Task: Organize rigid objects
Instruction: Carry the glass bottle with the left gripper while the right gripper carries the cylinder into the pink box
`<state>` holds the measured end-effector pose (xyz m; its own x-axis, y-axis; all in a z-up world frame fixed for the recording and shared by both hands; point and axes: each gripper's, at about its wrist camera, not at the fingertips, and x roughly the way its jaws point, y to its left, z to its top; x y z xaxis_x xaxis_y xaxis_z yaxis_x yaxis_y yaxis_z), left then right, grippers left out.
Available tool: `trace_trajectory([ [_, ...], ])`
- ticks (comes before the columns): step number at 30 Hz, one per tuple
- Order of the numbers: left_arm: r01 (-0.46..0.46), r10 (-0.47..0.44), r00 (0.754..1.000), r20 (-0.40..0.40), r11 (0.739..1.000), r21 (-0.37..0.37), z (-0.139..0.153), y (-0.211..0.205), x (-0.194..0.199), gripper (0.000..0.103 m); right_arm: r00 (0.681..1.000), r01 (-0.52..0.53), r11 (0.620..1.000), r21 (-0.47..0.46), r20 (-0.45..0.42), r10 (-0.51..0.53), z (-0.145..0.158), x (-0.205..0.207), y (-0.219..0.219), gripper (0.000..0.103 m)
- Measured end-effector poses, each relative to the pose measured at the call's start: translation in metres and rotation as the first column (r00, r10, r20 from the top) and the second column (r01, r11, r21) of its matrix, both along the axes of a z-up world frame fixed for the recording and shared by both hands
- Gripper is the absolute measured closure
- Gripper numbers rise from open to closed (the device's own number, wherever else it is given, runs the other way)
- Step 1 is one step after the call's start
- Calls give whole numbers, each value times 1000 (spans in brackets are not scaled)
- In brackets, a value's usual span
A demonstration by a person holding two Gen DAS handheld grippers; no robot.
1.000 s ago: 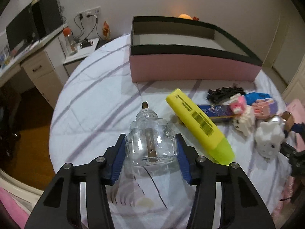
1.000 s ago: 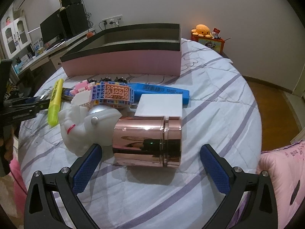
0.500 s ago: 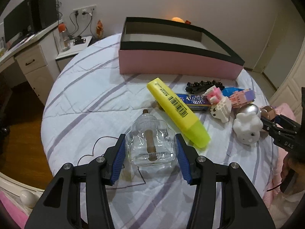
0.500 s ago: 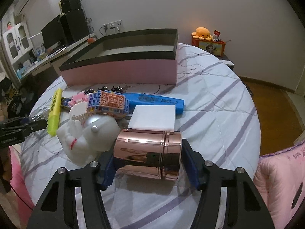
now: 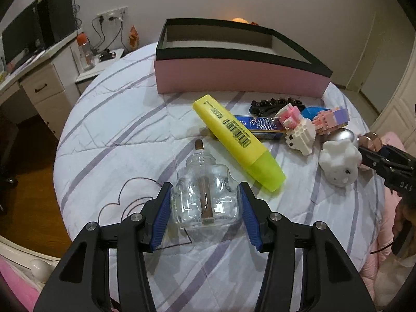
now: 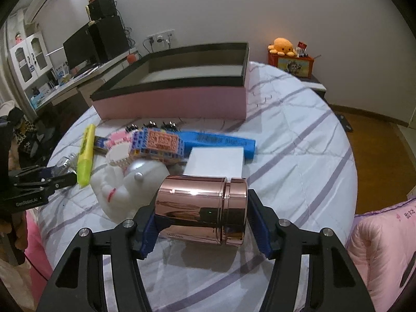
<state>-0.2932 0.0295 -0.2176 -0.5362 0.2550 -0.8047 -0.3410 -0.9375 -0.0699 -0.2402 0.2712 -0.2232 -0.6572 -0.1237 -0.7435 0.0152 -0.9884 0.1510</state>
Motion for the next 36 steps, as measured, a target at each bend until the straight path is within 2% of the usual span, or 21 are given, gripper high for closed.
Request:
trace_trajectory([
  [3,-8,8,1000,-4,1000,-8,-1,2,-2,46,1000,2,1000,-9,-1,-2,-1,1,1,41],
  [4,-7,7,1000,-7,1000,-12,-1,3,-3,47,1000,2,1000,-10,-3,-2,0,1,1,41],
  [5,-10,10,1000,-12,1000,-14,-1,3,-3,53,1000,2,1000,-9,-4,-2,1,0,2,41],
  [11,-6,6,1000,-21,1000,-5,8,0,-2,53,1000,5,1000,-3,-31,-5,13,0,4,41],
  [19,38,-32,993,-113,998,46,54,4,-3,53,995,-47,999,3,-87,47,40,-16,-5,41],
  [29,109,-83,973,-216,988,113,109,35,-36,53,985,-95,995,13,-142,96,74,-72,-15,41],
  [36,125,-101,978,-185,984,126,108,59,-87,53,986,-102,995,5,-130,102,78,-124,-13,41],
])
